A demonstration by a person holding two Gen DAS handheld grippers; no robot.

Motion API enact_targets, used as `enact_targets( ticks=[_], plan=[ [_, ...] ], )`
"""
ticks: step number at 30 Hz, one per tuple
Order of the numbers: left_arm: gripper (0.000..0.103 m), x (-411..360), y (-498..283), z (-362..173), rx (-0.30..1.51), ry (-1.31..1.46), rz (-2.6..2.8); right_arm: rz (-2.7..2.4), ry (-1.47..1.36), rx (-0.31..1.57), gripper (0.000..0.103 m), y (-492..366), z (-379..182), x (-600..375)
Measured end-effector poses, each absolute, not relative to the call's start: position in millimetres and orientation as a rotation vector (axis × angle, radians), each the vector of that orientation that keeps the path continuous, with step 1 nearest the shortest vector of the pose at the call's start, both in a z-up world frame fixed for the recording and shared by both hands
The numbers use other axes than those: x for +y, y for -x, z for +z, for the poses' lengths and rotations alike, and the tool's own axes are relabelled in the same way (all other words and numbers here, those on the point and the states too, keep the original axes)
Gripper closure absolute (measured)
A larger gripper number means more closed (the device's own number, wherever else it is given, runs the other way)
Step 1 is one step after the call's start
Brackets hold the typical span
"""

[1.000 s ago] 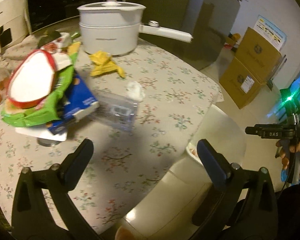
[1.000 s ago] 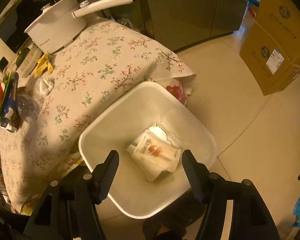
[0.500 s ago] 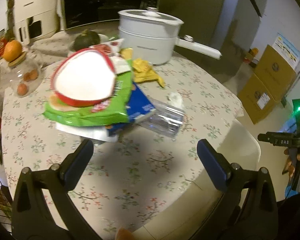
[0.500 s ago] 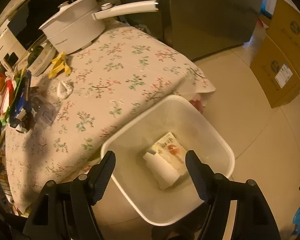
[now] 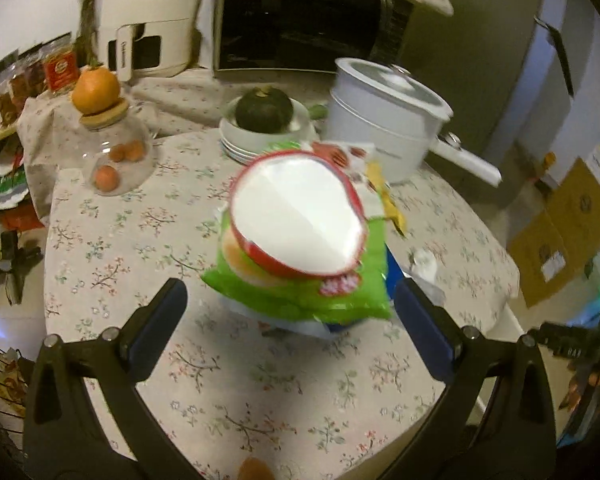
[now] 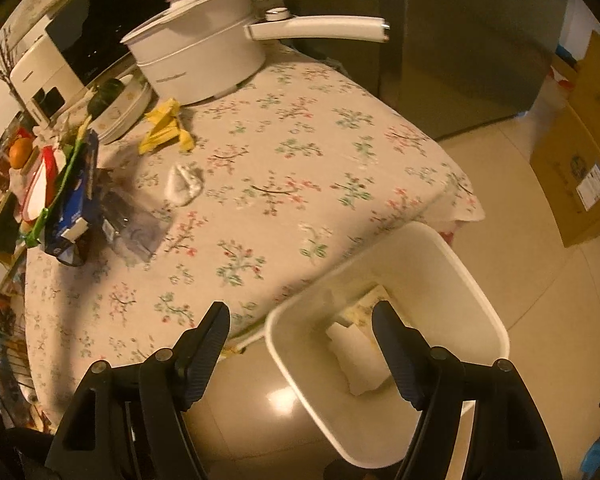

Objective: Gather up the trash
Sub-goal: 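Grasp the red-rimmed white lid with the left tool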

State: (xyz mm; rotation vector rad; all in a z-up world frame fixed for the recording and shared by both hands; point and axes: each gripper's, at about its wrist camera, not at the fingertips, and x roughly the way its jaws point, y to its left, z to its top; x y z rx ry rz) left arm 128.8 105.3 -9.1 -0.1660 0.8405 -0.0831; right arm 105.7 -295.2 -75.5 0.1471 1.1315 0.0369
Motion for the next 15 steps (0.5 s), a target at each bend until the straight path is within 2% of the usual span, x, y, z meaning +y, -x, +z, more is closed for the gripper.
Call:
enact_targets(
  ticks=[3,4,6,7,8,11,15],
  plan=[
    [0.001,117,-139,-10,0.840,0.238,-0.088,0.053,-0.144,1.127,0.028,-112,-74,-285],
    [0.004,120,-142,-10,0.839,0.266,-0.093,0.056,-0.142,1.127,0.028,-114,-74,-283],
    [0.017,123,-147,-12,0.842,0.304,-0.099,0.065,-0.136,1.129,0.027,-119,-74,-276],
    [0.028,124,-151,-14,0.846,0.320,-0.103,0.068,-0.132,1.131,0.027,-121,-75,-274],
    [0.035,124,-154,-16,0.853,0.330,-0.109,0.070,-0.130,1.132,0.027,-122,-74,-272],
    [0.049,126,-167,-31,0.906,0.387,-0.134,0.078,-0.126,1.137,0.027,-128,-75,-266],
    [0.051,128,-175,-45,0.948,0.417,-0.124,0.085,-0.118,1.142,0.027,-133,-77,-262]
  ],
)
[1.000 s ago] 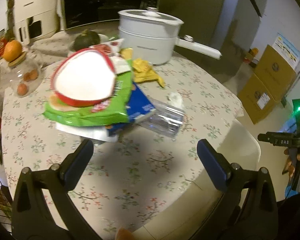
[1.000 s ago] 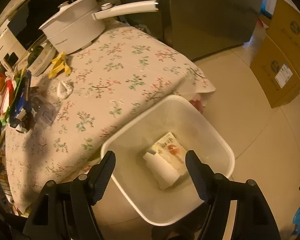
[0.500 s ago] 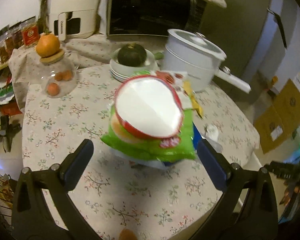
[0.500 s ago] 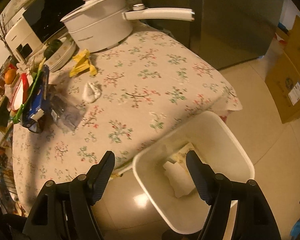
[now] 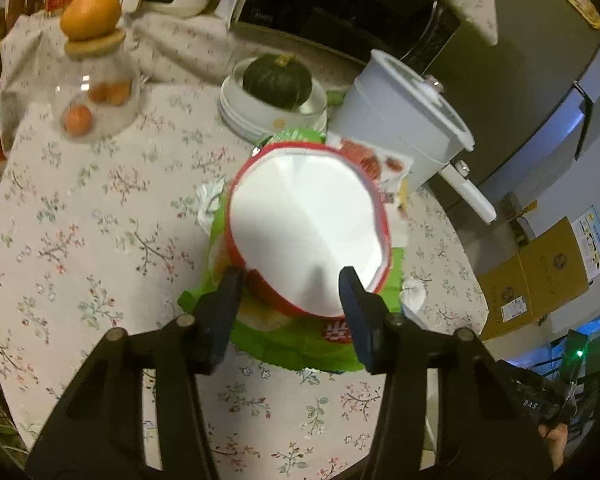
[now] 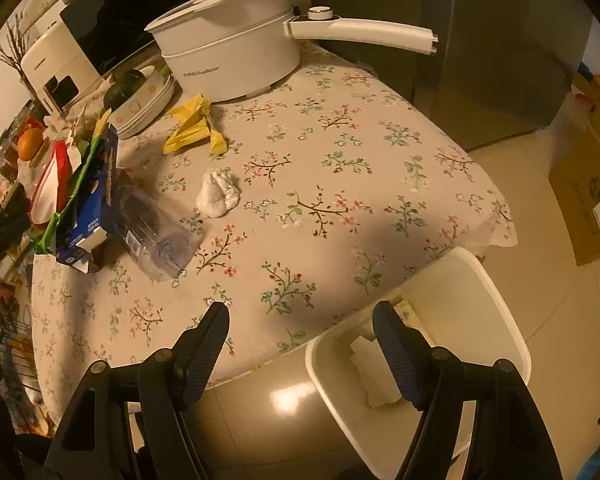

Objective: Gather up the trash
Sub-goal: 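Grasp the red-rimmed white lid with the left tool, then hold the lid in the left tool while the right tool picks a snack wrapper off the floor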

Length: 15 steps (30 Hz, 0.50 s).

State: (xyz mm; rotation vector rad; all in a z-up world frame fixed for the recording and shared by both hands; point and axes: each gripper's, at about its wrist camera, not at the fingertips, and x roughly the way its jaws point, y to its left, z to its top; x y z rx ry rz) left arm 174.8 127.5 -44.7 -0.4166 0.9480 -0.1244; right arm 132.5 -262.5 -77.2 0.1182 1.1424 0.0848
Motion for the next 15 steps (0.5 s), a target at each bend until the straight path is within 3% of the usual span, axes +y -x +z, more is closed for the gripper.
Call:
enact_targets(
  ticks=[6,8,10,13,15],
  plan=[
    [0.054,132,-180,-61,0.989,0.489,-0.105,0.078,-0.113,1.152,0.027,-135,-81,-265],
    [0.077,133,-180,-66,1.005,0.505,-0.091,0.074,-0.120,1.154,0.027,-135,-82,-266],
    [0.088,133,-180,-69,1.015,0.511,-0.077,0.072,-0.124,1.153,0.027,-135,-81,-267],
    [0.098,137,-178,-70,1.010,0.514,-0.055,0.073,-0.131,1.142,0.027,-134,-78,-266],
    [0.099,138,-175,-65,0.990,0.507,-0.053,0.077,-0.132,1.131,0.027,-133,-75,-265]
  ],
)
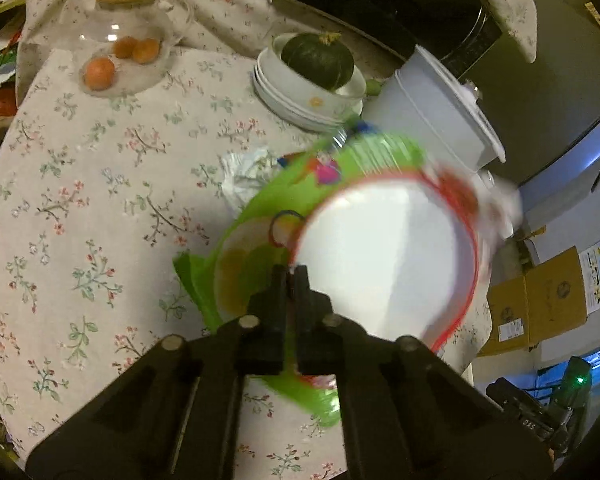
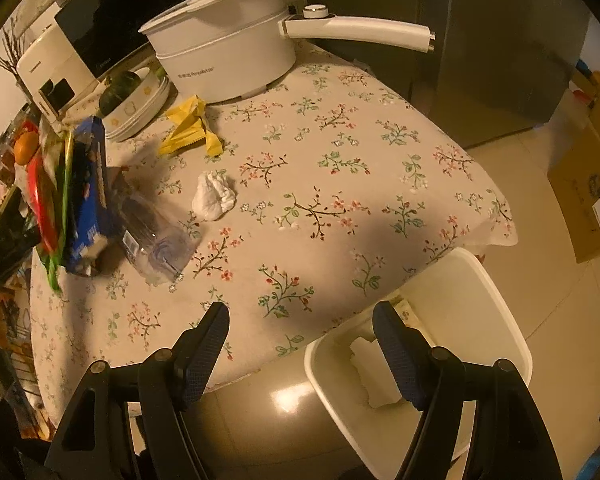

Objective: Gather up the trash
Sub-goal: 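Hold the lid in the left tool while the right tool picks a snack wrapper off the floor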

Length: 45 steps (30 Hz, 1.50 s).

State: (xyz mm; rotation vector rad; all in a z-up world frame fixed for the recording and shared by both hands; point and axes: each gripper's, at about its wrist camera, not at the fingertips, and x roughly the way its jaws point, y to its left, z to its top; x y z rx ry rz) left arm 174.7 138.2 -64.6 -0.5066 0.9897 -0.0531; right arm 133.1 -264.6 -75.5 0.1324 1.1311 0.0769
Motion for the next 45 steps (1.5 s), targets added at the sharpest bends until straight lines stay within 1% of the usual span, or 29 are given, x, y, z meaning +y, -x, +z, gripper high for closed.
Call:
enact_targets(
  ticks=[10,14,19,23,27,34,37,40,41,42,45],
  plan=[
    [0.100,152,-147,-30,0.873,0.361,-0.032,0.142,-0.141,1.084,0.027,-131,-60,-232],
    [0.100,161,-137,-31,0.875,0.301,-0.009,0.218,-0.139,1.091,0.027,-125,-60,-202],
    [0.100,174,-122,-35,0.876,0.297,0.007,0.385,-0.130,1.130,0.027,-110,-65,-154],
    [0.100,179,-107,-30,0.860,0.274,-0.008,0.457,-0.043,1.171,0.027,-94,-77,-125],
    [0.100,180,-95,-23,0.830,0.234,-0.007,0.436,0.020,1.172,0.027,-91,-84,-121],
    [0.100,192,-89,-20,0.814,0.238,0.010,0.482,-0.028,1.186,0.027,-98,-93,-114],
    [0.100,195,-84,-21,0.817,0.247,-0.004,0.486,0.017,1.237,0.027,-80,-112,-104],
    [0.100,194,-77,-20,0.820,0.238,-0.044,0.528,0.174,1.295,0.027,-38,-151,-91],
    [0.100,193,-74,-21,0.822,0.233,-0.058,0.539,0.221,1.314,0.027,-25,-167,-88],
    [0.100,191,-72,-21,0.825,0.229,-0.074,0.541,0.267,1.358,0.027,-9,-195,-86],
    [0.100,187,-65,-23,0.842,0.225,-0.124,0.520,0.213,1.502,0.027,14,-268,-92]
  ],
)
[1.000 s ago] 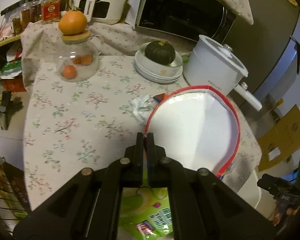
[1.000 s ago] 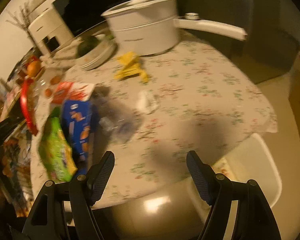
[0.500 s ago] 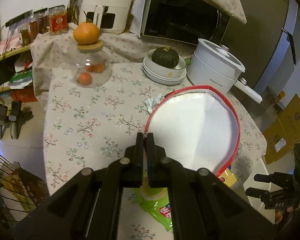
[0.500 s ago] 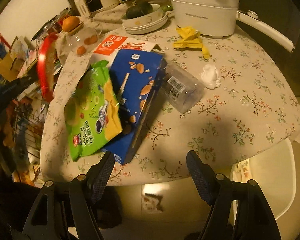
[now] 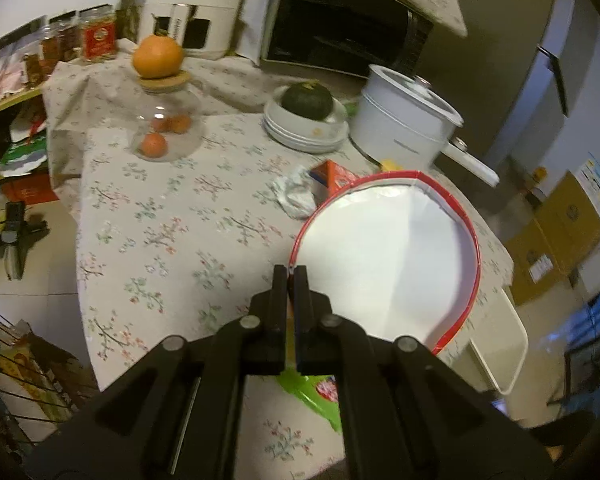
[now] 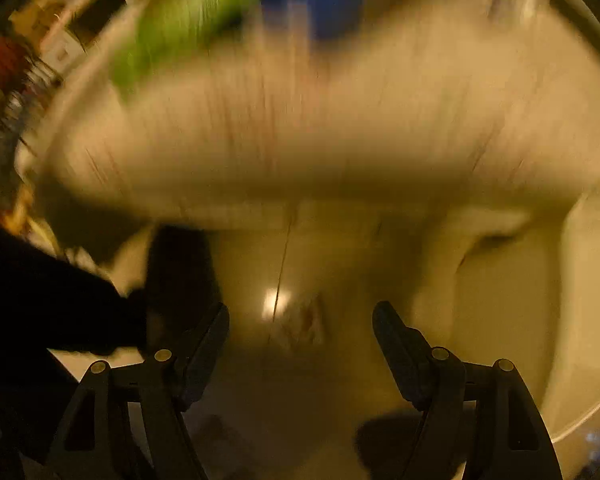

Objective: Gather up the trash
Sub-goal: 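Hold the lid in the left tool while the right tool picks a snack wrapper off the floor, then carry the lid and wrapper over the white bin with both tools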

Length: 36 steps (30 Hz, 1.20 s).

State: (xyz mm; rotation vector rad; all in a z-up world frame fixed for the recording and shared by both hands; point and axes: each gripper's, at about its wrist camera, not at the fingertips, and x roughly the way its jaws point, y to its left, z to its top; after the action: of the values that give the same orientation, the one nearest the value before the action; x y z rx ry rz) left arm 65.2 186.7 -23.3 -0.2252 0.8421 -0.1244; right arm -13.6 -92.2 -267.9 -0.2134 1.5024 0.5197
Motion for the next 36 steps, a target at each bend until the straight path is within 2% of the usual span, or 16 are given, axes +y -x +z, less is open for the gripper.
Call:
enact_targets(
  ticks=[2,4,7,9,12,23,24,25,27,30,36],
  plan=[
    [0.100,183,-62,-26,0.851,0.221,-0.144,0.491,0.122,1.604,0.029,28,-329,-101],
    [0.100,178,-60,-28,0.859,0.217,-0.164,0.469,0.120,1.622,0.031,38,-371,-104],
    [0.100,173,-60,-30,0.870,0.219,-0.190,0.471,0.151,1.605,0.033,43,-413,-100],
    [0.100,168,-60,-30,0.872,0.222,-0.205,0.478,0.154,1.606,0.039,43,-432,-98],
    [0.100,163,-62,-28,0.868,0.224,-0.223,0.477,0.148,1.622,0.039,40,-452,-94],
    [0.100,156,-66,-29,0.876,0.228,-0.237,0.439,0.009,1.671,0.041,34,-484,-87],
    [0.100,156,-67,-30,0.876,0.228,-0.237,0.438,0.004,1.668,0.048,34,-485,-88],
    [0.100,155,-67,-30,0.877,0.227,-0.237,0.441,-0.007,1.668,0.058,34,-485,-88],
    [0.100,155,-67,-30,0.878,0.225,-0.237,0.454,-0.016,1.664,0.069,34,-484,-90],
    [0.100,153,-67,-30,0.879,0.222,-0.239,0.474,0.034,1.643,0.078,37,-478,-90],
    [0.100,149,-65,-24,0.860,0.216,-0.244,0.508,0.122,1.583,0.080,29,-439,-78]
  ],
)
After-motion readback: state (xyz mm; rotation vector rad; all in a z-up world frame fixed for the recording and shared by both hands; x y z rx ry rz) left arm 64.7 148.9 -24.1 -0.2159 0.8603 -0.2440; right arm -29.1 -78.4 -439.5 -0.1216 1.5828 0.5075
